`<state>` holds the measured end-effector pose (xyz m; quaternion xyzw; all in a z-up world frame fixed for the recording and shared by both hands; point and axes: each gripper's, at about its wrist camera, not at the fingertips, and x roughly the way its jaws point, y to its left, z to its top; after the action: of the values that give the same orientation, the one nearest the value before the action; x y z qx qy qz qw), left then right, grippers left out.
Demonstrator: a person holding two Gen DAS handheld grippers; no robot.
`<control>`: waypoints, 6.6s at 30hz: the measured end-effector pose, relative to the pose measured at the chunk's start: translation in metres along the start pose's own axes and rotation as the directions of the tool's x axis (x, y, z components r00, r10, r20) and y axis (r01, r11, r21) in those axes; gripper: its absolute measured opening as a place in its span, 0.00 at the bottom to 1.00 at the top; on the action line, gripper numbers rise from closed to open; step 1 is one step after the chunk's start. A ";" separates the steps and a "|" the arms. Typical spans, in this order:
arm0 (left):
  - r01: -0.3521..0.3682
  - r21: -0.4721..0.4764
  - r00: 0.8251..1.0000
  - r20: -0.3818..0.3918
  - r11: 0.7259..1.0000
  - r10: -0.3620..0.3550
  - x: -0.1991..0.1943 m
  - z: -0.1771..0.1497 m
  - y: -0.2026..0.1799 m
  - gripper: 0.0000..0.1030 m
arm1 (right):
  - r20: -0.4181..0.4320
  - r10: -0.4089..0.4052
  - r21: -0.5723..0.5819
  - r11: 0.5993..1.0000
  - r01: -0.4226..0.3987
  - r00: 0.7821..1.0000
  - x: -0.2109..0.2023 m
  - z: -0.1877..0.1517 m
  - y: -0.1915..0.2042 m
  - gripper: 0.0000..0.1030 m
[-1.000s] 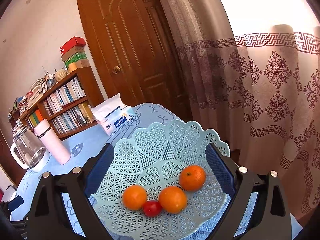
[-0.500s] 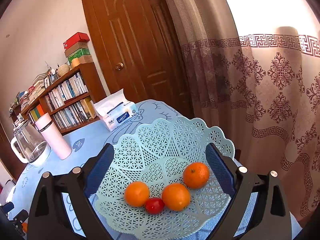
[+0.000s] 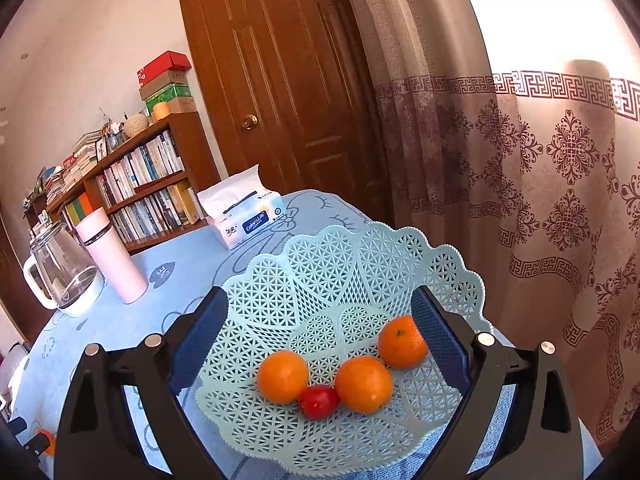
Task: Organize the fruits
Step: 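Close the left gripper on another orange on the table, then grasp the dark brown round fruit with the right gripper while the left gripper holds the orange, then carry the dark brown fruit into the green basket and open the right gripper, then carry the held orange toward the green basket with the left gripper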
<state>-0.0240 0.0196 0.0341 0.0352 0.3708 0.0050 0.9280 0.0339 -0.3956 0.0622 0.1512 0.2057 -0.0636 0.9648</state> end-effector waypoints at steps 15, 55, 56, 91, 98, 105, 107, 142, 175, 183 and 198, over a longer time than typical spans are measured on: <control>0.078 -0.051 0.992 -0.095 0.996 -0.082 0.020 -0.004 0.005 0.43 | 0.004 0.023 -0.061 0.998 -0.023 1.000 -0.003 -0.005 0.016 0.91; 0.104 -0.088 0.992 0.080 0.991 -0.097 -0.001 0.033 -0.003 0.38 | -0.344 0.315 -0.269 0.869 -0.414 0.884 -0.011 -0.059 0.144 0.91; 0.107 -0.090 0.992 0.083 0.990 -0.100 -0.001 0.033 -0.002 0.38 | -0.363 0.316 -0.286 0.858 -0.428 0.876 -0.008 -0.063 0.153 0.91; 0.135 -0.125 0.990 0.041 0.983 -0.131 0.015 0.032 0.008 0.38 | -0.610 0.361 -0.136 0.830 -0.541 0.706 0.089 -0.070 0.208 0.42; 0.138 -0.125 0.990 0.040 0.983 -0.134 0.015 0.031 0.008 0.38 | -0.527 0.428 -0.064 0.842 -0.536 0.734 0.069 -0.042 0.188 0.42; 0.142 -0.123 0.989 0.046 0.982 -0.137 0.013 0.031 0.006 0.38 | -0.461 0.442 -0.020 0.862 -0.507 0.770 0.057 -0.023 0.164 0.42; 0.143 -0.123 0.989 0.049 0.982 -0.138 0.011 0.031 0.006 0.38 | -0.441 0.438 -0.016 0.869 -0.495 0.783 0.053 -0.019 0.157 0.42; 0.176 -0.058 0.984 0.049 0.983 -0.173 0.002 0.042 -0.033 0.38 | -0.332 0.144 0.167 0.982 -0.092 0.932 0.060 0.013 -0.026 0.42; 0.229 0.132 0.967 0.082 0.965 -0.240 -0.017 0.073 -0.136 0.38 | -0.253 -0.028 -0.040 0.999 0.019 0.967 0.053 0.009 -0.002 0.42; 0.233 0.145 0.966 0.079 0.962 -0.246 -0.016 0.074 -0.142 0.38 | -0.260 -0.014 -0.026 1.000 0.008 0.966 0.053 0.009 -0.003 0.42; 0.238 0.160 0.966 0.066 0.958 -0.251 -0.007 0.076 -0.152 0.38 | -0.179 0.007 0.113 0.993 0.013 0.984 0.040 0.020 -0.026 0.61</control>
<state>0.0207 -0.1374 0.0836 0.0596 0.3316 -0.1393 0.9312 0.0735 -0.4287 0.0563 0.2108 0.2878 -0.0628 0.9321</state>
